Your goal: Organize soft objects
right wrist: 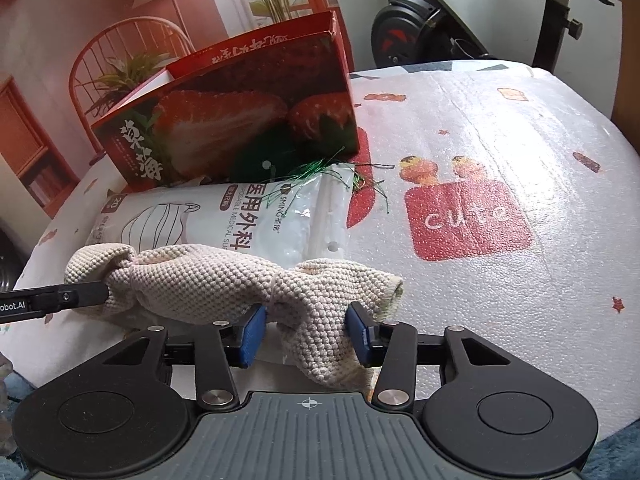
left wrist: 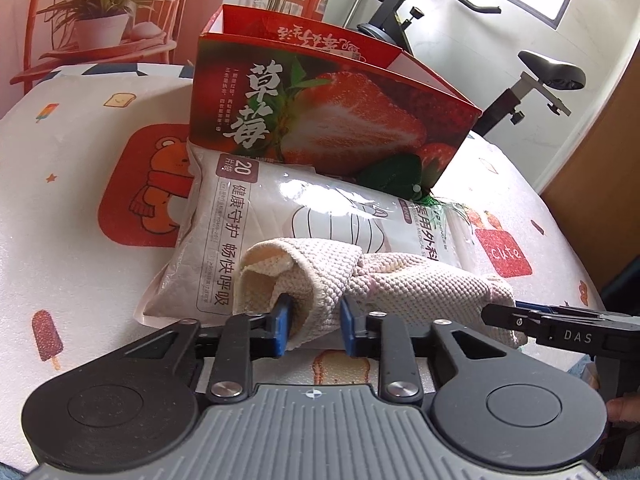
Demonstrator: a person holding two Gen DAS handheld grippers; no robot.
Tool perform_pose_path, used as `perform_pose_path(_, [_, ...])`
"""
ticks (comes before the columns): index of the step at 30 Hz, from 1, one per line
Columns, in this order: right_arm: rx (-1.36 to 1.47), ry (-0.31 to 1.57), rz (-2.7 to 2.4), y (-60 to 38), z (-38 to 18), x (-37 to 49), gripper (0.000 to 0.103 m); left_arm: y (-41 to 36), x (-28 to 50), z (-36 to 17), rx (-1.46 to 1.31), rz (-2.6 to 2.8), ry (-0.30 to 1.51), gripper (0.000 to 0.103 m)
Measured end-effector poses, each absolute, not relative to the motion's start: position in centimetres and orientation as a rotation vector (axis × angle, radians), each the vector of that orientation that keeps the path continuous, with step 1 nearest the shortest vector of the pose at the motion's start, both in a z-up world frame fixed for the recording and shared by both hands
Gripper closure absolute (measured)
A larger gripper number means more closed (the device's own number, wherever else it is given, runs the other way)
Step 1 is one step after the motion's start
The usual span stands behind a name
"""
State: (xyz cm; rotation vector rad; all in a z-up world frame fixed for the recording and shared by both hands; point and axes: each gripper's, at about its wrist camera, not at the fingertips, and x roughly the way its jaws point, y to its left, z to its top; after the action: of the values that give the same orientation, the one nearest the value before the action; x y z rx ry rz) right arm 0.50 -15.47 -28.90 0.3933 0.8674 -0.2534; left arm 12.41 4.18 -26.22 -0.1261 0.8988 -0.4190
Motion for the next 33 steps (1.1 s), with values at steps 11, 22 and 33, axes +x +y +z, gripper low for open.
perform_pose_path(11, [0.372, 0.781, -0.260, -15.4, -27.1, -0.1, 0.088, 4.4, 12.2, -25.7, -0.137, -0.429, 0.865, 0.093])
perform_pose_path(22, [0.297, 0.690, -0.216, -14.9, -23.9, 1.1, 0.088, 5.0, 12.0, -23.2, -0.132, -0.439, 0.753, 0.096])
perform_pose_path(33, [0.249, 0.618, -0.184, -15.1, -21.1, 3.7, 0.089, 4.9, 13.0, -19.4, -0.113, -0.427, 0.671, 0.096])
